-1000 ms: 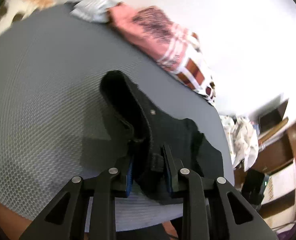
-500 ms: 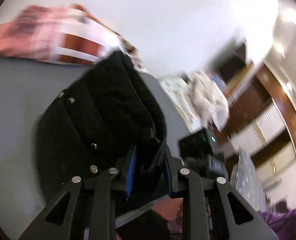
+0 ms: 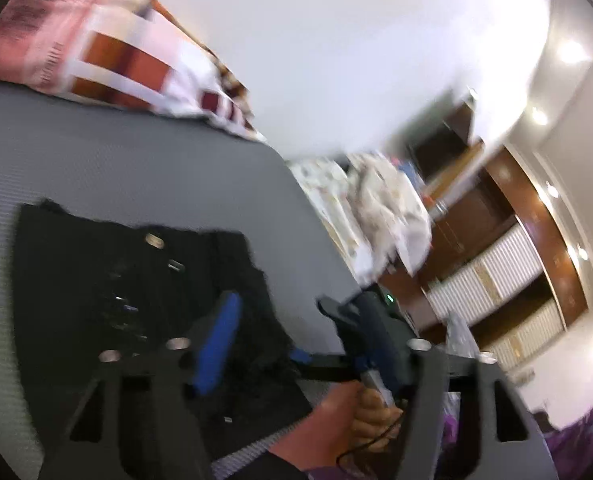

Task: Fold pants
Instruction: 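Grasp the folded jeans edge with the right gripper and square the bundle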

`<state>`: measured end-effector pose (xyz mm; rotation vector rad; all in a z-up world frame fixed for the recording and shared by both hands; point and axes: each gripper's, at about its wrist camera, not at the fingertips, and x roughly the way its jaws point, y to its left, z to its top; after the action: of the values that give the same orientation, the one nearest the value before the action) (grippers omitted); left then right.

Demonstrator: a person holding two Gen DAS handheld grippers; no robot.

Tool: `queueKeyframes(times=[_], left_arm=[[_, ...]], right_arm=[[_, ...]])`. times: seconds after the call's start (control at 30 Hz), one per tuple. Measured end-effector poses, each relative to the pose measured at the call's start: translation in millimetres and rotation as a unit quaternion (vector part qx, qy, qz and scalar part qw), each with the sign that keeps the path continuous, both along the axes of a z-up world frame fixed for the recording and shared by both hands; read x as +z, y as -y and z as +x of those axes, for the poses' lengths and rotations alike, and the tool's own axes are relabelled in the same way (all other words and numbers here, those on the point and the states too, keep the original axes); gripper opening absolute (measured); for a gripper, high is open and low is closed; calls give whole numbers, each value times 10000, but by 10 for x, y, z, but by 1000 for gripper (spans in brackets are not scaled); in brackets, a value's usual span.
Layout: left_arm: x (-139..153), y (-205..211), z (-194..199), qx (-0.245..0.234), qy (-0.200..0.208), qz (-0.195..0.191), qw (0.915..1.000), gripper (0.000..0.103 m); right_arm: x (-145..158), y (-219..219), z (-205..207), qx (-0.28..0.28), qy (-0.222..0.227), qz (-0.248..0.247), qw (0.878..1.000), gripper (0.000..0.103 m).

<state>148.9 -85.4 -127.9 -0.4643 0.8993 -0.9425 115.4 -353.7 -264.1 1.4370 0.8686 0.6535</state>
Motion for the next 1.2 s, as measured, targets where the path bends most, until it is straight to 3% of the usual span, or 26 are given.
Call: queueKeyframes(times=[0.17, 0.2, 0.23, 0.27, 0.3, 0.53, 0.6, 0.7, 0.9, 1.07, 1.2], left_arm=[[-124, -339, -69, 292, -122, 423, 9986, 66], [-177, -382, -89, 318, -182, 521, 9980, 66], [-232, -429, -113, 351, -250, 608, 9972, 66], [-297, -472, -144, 391, -335, 698, 9962, 66], [-348, -504, -164, 412, -409, 765, 9954, 66], [-510, -689, -331, 500, -456, 1209, 9904, 67], [-573, -680, -324, 481, -519, 1258, 9895, 67], [-676, -638, -306, 399, -645, 1389, 9874, 67], [-657, -546, -356, 345, -300, 1727, 9839, 67], [-661, -512, -325, 294, -276, 1802, 9828, 67], [-653, -574, -292, 354, -347, 1641, 9852, 67]], right_arm=[[98, -117, 200, 263, -225, -912, 9952, 74], [114, -131, 259, 320, -225, -1145, 9926, 67], [169, -195, 317, 455, -207, -1603, 9858, 38], [185, -259, 363, 622, -244, -1963, 9783, 24], [158, -225, 376, 641, -280, -2038, 9765, 16], [406, 19, -72, 170, 166, -2079, 9779, 14], [309, 173, -186, 40, 39, -2114, 9774, 14], [45, 288, -235, -108, -342, -1740, 9841, 13], [39, 265, -131, -36, -196, -1558, 9876, 14], [77, 405, -196, -309, -401, -1817, 9820, 23], [368, 518, -424, -454, -144, -1661, 9850, 23]])
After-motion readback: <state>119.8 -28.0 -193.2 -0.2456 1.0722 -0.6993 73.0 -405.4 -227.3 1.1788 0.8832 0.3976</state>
